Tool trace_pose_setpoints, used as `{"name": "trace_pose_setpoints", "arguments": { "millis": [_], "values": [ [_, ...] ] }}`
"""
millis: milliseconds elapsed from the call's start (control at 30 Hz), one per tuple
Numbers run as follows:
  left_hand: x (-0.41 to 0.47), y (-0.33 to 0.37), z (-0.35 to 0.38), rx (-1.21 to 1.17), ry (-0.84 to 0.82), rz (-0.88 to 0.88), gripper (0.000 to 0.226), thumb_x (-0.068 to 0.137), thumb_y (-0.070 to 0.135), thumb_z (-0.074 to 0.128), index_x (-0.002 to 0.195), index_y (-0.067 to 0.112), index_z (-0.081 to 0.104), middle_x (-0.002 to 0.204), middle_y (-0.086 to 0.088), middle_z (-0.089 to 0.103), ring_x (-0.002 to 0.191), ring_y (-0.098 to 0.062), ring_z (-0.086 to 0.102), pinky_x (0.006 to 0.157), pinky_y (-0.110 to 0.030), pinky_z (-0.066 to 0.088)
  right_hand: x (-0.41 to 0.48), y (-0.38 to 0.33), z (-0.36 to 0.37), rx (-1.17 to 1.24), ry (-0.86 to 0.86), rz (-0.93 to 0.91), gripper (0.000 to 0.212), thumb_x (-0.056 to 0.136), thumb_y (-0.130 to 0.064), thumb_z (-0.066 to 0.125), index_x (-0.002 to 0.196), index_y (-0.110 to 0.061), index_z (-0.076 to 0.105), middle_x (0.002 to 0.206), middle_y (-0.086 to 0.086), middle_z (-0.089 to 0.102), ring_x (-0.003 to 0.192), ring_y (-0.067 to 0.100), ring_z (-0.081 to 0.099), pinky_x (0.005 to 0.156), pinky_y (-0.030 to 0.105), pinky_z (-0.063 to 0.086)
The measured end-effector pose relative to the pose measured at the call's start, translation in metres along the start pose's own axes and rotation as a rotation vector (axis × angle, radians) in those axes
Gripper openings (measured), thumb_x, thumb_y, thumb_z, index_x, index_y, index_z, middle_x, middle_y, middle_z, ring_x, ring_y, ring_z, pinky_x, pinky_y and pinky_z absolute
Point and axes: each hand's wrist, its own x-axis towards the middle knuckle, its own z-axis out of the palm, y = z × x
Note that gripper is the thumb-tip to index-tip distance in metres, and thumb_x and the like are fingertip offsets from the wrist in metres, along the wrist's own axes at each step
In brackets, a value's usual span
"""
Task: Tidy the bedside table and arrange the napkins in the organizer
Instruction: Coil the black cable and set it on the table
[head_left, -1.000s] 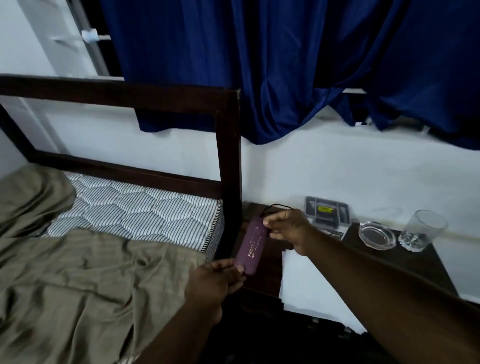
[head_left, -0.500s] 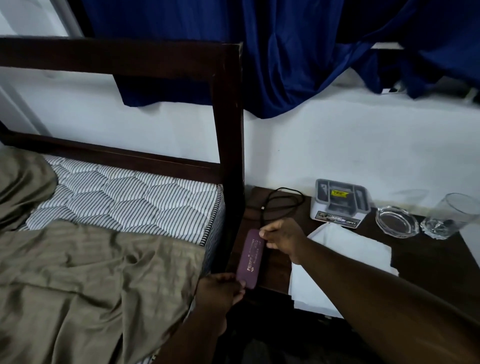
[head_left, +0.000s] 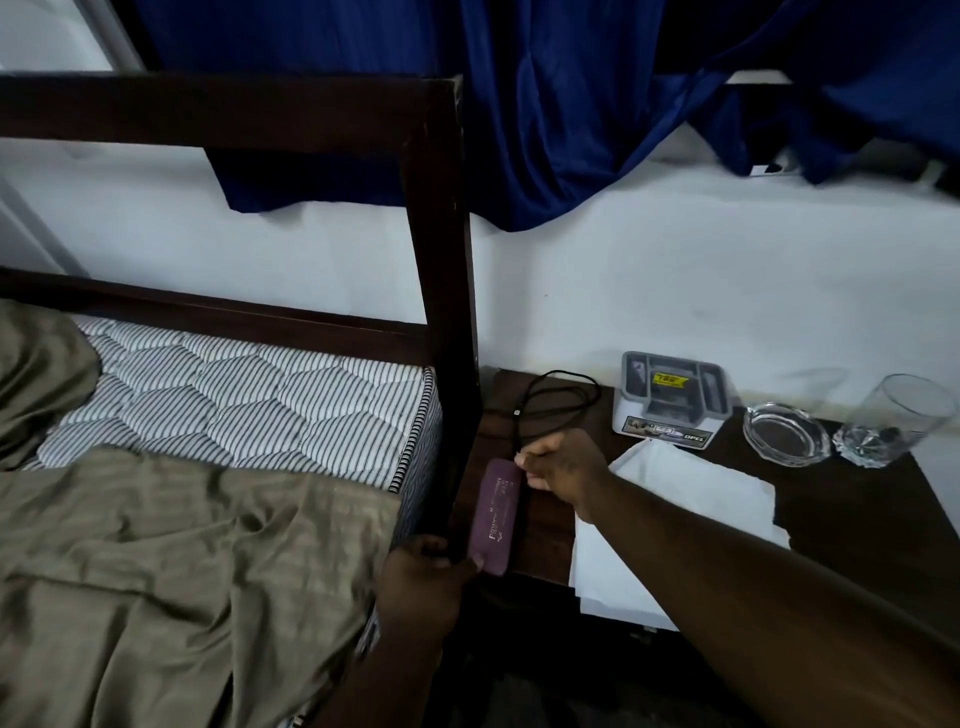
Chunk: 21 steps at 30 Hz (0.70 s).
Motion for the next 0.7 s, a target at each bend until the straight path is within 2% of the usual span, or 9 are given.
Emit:
{"name": "trace_pose_setpoints", "arguments": {
  "millis": [100, 167, 233, 300, 367, 433, 533, 600, 700],
  "values": [
    [-0.008, 0.029, -0.001, 0.253, 0.073, 0.222, 0.033, 0.067, 0.034, 0.091, 0.085, 0.026, 0.065, 0.076, 0.009, 0.070, 0.072, -0.013, 0.066, 0.066, -0.028, 0.048, 0.001, -0.012, -0.014, -0.020, 0.031, -0.004, 0.020, 0.083, -0.003, 0.079, 0.100, 0.008, 0.073, 0.091, 0.021, 0.070, 0.078, 0.023, 0.067, 0.077, 0.038, 0.062],
    [-0.004, 0.050, 0.006, 0.256, 0.067, 0.335, 0.024, 0.071, 0.029, 0.086, 0.086, 0.023, 0.068, 0.076, 0.009, 0.071, 0.072, -0.012, 0.068, 0.065, -0.032, 0.054, 0.002, -0.022, -0.024, -0.056, 0.073, -0.031, 0.015, 0.083, -0.001, 0.078, 0.095, 0.006, 0.073, 0.089, 0.022, 0.070, 0.076, 0.025, 0.067, 0.077, 0.042, 0.063],
    [0.006, 0.070, 0.020, 0.275, 0.046, 0.403, 0.021, 0.074, 0.026, 0.083, 0.091, 0.023, 0.071, 0.080, 0.007, 0.072, 0.075, -0.015, 0.069, 0.069, -0.035, 0.057, 0.008, -0.028, -0.037, -0.173, 0.122, -0.081, 0.007, 0.081, -0.004, 0.080, 0.081, -0.008, 0.074, 0.085, 0.021, 0.074, 0.075, 0.029, 0.071, 0.081, 0.048, 0.062],
    [0.020, 0.090, 0.036, 0.288, 0.016, 0.468, 0.023, 0.076, 0.024, 0.080, 0.097, 0.023, 0.071, 0.085, 0.004, 0.072, 0.079, -0.018, 0.070, 0.073, -0.036, 0.057, 0.017, -0.029, -0.047, -0.299, 0.146, -0.123, 0.013, 0.079, -0.006, 0.078, 0.075, -0.017, 0.073, 0.078, 0.007, 0.076, 0.076, 0.026, 0.073, 0.085, 0.051, 0.061],
    [0.038, 0.109, 0.052, 0.324, -0.008, 0.541, 0.026, 0.077, 0.022, 0.080, 0.100, 0.020, 0.070, 0.090, 0.001, 0.073, 0.084, -0.021, 0.068, 0.076, -0.036, 0.056, 0.024, -0.032, -0.052, -0.382, 0.174, -0.183, 0.012, 0.081, -0.004, 0.071, 0.077, -0.016, 0.072, 0.067, -0.006, 0.069, 0.072, 0.018, 0.065, 0.087, 0.044, 0.059],
    [0.057, 0.124, 0.069, 0.391, -0.052, 0.589, 0.030, 0.077, 0.021, 0.080, 0.104, 0.017, 0.068, 0.093, -0.002, 0.073, 0.089, -0.024, 0.069, 0.079, -0.035, 0.055, 0.026, -0.037, -0.052, -0.581, 0.161, -0.325, 0.011, 0.078, -0.006, 0.070, 0.078, -0.017, 0.073, 0.076, -0.001, 0.071, 0.077, 0.021, 0.064, 0.078, 0.030, 0.052],
    [0.084, 0.136, 0.090, 0.494, -0.102, 0.642, 0.031, 0.073, 0.032, 0.078, 0.097, 0.018, 0.064, 0.093, -0.005, 0.073, 0.090, -0.030, 0.069, 0.078, -0.036, 0.053, 0.037, -0.040, -0.049, -0.789, 0.088, -0.453, 0.031, 0.076, -0.015, 0.065, 0.103, -0.022, 0.079, 0.107, 0.002, 0.077, 0.099, 0.021, 0.070, 0.083, 0.022, 0.049],
    [0.098, 0.140, 0.102, 0.617, -0.102, 0.662, 0.043, 0.071, 0.044, 0.074, 0.104, 0.019, 0.063, 0.100, -0.006, 0.073, 0.096, -0.033, 0.068, 0.083, -0.041, 0.055, 0.052, -0.041, -0.046, -0.836, 0.059, -0.473, 0.035, 0.081, -0.015, 0.060, 0.111, -0.023, 0.077, 0.115, 0.002, 0.075, 0.106, 0.023, 0.070, 0.090, 0.027, 0.053],
    [0.115, 0.142, 0.116, 0.798, -0.153, 0.621, 0.063, 0.070, 0.051, 0.079, 0.120, 0.020, 0.055, 0.112, -0.007, 0.071, 0.108, -0.034, 0.066, 0.093, -0.042, 0.052, 0.070, -0.042, -0.044, -0.951, -0.015, -0.430, 0.030, 0.089, -0.008, 0.059, 0.115, -0.013, 0.072, 0.120, 0.009, 0.072, 0.111, 0.029, 0.066, 0.095, 0.034, 0.050]
  ]
}}
